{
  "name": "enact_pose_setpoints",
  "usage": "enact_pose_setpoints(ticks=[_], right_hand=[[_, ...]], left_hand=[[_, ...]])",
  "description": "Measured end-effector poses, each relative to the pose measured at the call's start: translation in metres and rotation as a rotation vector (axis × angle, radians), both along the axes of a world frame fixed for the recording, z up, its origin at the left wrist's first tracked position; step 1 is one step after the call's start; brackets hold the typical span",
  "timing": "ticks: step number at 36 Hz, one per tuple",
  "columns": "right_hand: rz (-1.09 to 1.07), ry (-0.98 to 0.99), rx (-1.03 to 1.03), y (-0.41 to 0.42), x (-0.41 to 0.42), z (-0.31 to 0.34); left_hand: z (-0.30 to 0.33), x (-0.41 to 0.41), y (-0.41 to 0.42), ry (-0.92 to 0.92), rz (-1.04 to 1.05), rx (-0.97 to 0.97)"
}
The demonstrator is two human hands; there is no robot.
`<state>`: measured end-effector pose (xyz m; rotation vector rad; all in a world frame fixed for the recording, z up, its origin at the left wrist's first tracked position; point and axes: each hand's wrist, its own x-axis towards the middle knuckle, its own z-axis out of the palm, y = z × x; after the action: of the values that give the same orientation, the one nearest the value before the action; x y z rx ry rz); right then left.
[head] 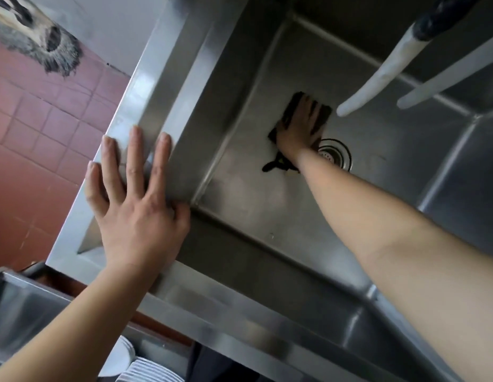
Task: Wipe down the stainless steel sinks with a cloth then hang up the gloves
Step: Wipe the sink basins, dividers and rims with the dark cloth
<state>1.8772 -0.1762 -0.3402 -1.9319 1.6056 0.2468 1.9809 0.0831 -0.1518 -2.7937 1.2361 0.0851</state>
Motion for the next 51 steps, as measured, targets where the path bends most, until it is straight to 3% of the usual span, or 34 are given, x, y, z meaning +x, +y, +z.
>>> enact_pose_setpoints(ticks=[2, 7, 11, 14, 22, 27, 32, 38, 44, 49, 51], right_hand=[[0.237, -0.112, 0.069, 0.039, 0.005, -0.002], [0.545, -0.220, 0.251, 0.142, -0.012, -0.003], [1.022, -0.247, 0.269, 0.173, -0.056, -0.007], [1.205, -0.247, 0.201, 0.159, -0.087, -0.006], [1.523, 0.021, 0.003, 0.107, -0.215, -0.001], [1.724, 0.119, -0.106, 0.033, -0.212, 0.000], [1.574, 0.196, -0.149, -0.010, -0.165, 0.010], [1.245, 0.127, -0.134, 0.038, -0.172, 0.013], [1.306, 0.081, 0.128, 0.115, -0.242, 0.018], [0.774, -0.063, 0.388, 0.145, -0.274, 0.049], [0.461, -0.107, 0.390, 0.148, -0.271, 0.059]], left_hand=[[0.000, -0.001, 0.000, -0.004, 0.008, -0.001], [-0.001, 0.000, 0.001, -0.023, -0.009, 0.005], [0.000, 0.000, 0.001, -0.011, -0.013, 0.000], [0.003, -0.001, 0.000, 0.008, -0.004, 0.002], [0.007, -0.002, -0.004, 0.054, 0.011, 0.013], [0.003, 0.000, -0.002, 0.047, 0.008, -0.005], [0.005, 0.000, -0.003, 0.037, -0.004, -0.010], [0.007, -0.001, -0.003, 0.061, 0.007, 0.001], [0.006, 0.000, -0.003, 0.064, -0.002, 0.010], [0.006, -0.008, -0.006, 0.109, -0.048, -0.030], [0.008, -0.020, -0.016, 0.137, -0.205, -0.081]])
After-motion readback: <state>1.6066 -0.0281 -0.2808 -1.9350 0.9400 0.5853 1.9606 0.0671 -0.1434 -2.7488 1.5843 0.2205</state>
